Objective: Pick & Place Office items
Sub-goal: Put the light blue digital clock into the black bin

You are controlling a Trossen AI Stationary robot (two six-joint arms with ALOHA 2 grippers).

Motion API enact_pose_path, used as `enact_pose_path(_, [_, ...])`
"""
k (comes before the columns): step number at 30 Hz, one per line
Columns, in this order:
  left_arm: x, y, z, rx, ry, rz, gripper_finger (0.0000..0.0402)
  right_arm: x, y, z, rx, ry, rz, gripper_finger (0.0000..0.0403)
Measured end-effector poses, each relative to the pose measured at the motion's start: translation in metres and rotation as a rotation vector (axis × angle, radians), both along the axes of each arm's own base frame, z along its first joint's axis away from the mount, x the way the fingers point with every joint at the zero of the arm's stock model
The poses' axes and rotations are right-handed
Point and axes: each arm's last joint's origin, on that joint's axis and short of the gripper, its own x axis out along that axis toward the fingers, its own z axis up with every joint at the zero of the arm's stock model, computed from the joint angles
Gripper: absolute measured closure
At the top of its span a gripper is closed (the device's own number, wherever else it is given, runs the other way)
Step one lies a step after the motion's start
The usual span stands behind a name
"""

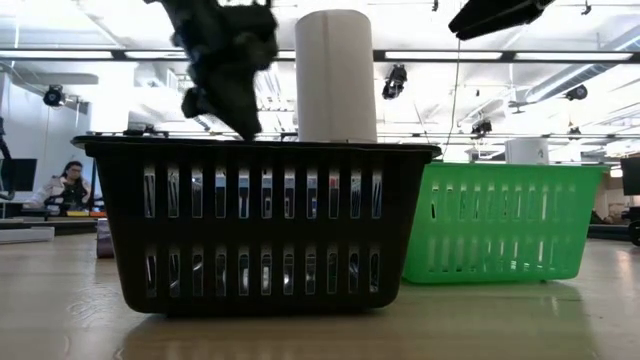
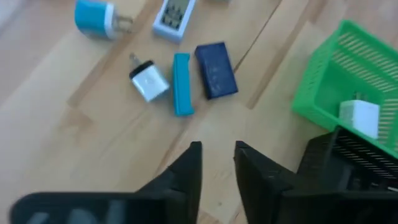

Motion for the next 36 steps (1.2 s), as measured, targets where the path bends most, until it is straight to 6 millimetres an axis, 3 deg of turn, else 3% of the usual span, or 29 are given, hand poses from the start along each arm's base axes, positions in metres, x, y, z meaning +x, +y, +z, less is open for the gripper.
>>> enact_pose_path(7, [0.019,0.023,-0.01,-0.065,0.144,-0.003,0.0209,-0.01,-0.005,0.009,0.02,-0.042,0.001,0.0078])
enact_pose_path(12, [0.028,0.032,-0.017,-0.05,0.186,-0.026,0.0174,-0.015,-0.008,0.01,0.05,-0.068,-0.013,0.0078])
enact_pose_path(36, [0.049,0.035,-0.046,-0.076,0.174,0.026,0.0174,-0.015,-0.007,0.007,0.084,-0.057,0.004,0.0078])
